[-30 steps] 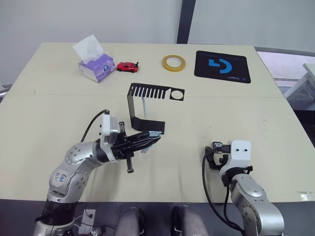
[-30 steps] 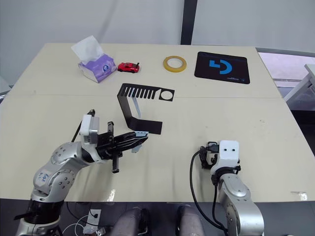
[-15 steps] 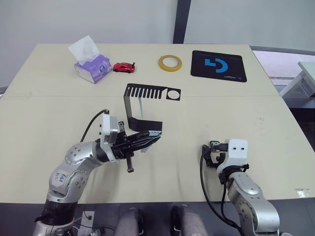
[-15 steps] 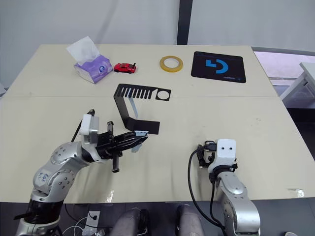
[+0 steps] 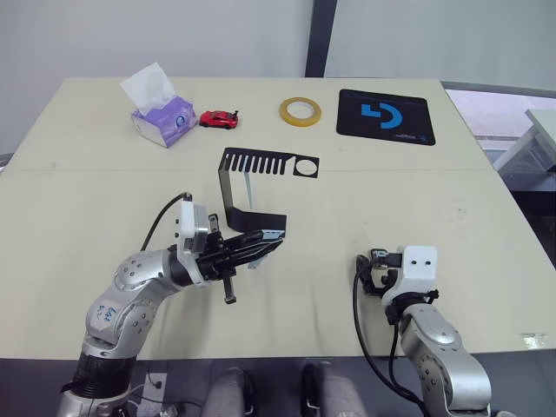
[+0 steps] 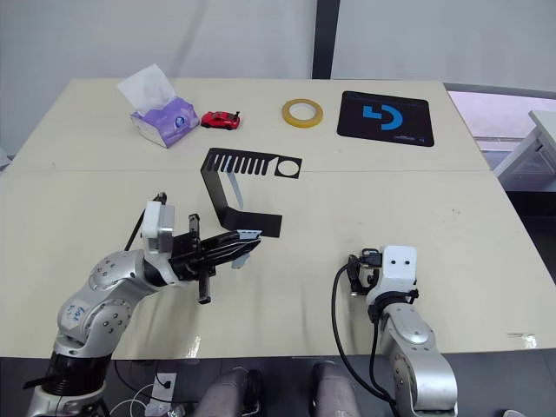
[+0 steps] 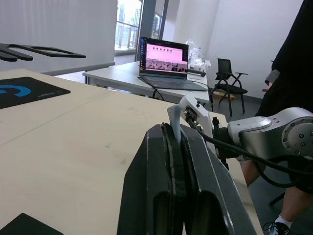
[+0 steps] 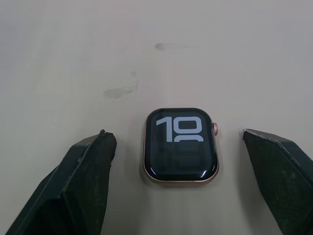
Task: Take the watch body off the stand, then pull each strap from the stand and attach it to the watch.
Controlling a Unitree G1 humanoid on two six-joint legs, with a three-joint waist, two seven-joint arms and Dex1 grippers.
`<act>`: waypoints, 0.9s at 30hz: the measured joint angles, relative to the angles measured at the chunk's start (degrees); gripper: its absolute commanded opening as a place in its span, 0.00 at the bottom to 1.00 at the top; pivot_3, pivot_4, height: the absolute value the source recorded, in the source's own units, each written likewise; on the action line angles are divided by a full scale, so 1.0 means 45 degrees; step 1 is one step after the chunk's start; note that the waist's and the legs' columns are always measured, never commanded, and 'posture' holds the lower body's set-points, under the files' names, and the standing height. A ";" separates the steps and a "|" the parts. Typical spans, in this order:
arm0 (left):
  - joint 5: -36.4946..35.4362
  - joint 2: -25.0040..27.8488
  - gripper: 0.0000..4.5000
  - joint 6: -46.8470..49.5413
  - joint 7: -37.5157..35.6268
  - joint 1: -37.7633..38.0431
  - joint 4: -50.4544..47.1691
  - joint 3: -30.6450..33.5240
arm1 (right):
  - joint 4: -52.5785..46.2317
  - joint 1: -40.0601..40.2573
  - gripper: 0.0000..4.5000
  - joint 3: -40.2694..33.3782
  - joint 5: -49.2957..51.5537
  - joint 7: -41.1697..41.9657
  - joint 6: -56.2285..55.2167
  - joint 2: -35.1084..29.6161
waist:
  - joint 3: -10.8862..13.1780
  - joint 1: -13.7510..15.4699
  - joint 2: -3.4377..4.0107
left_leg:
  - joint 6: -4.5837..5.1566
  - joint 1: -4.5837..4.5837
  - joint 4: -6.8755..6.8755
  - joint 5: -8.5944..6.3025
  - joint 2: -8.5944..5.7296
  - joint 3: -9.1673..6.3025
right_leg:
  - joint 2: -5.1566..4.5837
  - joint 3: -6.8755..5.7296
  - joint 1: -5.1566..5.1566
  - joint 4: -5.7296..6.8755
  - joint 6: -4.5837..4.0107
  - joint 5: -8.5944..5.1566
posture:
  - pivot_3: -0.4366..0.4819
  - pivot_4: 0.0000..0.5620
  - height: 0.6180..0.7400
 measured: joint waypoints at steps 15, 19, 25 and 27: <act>0.0001 0.0002 0.00 -0.0002 0.0008 -0.0027 -0.0014 0.0000 | -0.0008 -0.0043 0.35 0.0058 0.0031 0.0019 -0.0010 0.0065 | -0.0001 0.0011 -0.0003 | 0.0000 0.0000 -0.0001 0.0000 -0.0001 -0.0001 | -0.0002 0.0000 0.0001 -0.0002 0.0000 0.0000 | 0.48 0.27 1.00; 0.0021 0.0005 0.00 -0.0020 -0.0001 -0.0091 -0.0006 0.0001 | 0.0041 -0.0230 0.35 -0.0070 0.0176 0.0351 0.0099 -0.0133 | -0.0001 0.0002 -0.0003 | 0.0001 0.0000 0.0000 0.0000 -0.0002 -0.0001 | -0.0001 0.0001 0.0001 -0.0001 0.0000 0.0000 | 0.48 0.27 1.00; 0.1168 0.0546 0.00 -0.1461 -0.0528 -0.0623 0.0421 0.0073 | -0.0003 -0.1688 0.35 -0.1191 0.2844 0.2714 0.2370 -0.1740 | 0.0004 0.0006 0.0005 | 0.0008 -0.0002 -0.0001 -0.0003 -0.0001 0.0000 | -0.0001 -0.0004 -0.0005 0.0001 -0.0001 0.0000 | 0.48 0.27 1.00; 0.2031 0.1043 0.00 -0.2618 -0.1183 -0.0644 0.0799 0.0076 | -0.0238 -0.2415 0.35 -0.1856 0.4279 0.3652 0.3712 -0.2726 | 0.0008 0.0019 0.0012 | 0.0015 -0.0006 -0.0014 -0.0007 -0.0002 0.0000 | -0.0004 -0.0008 -0.0009 -0.0013 -0.0003 -0.0001 | 0.48 0.27 1.00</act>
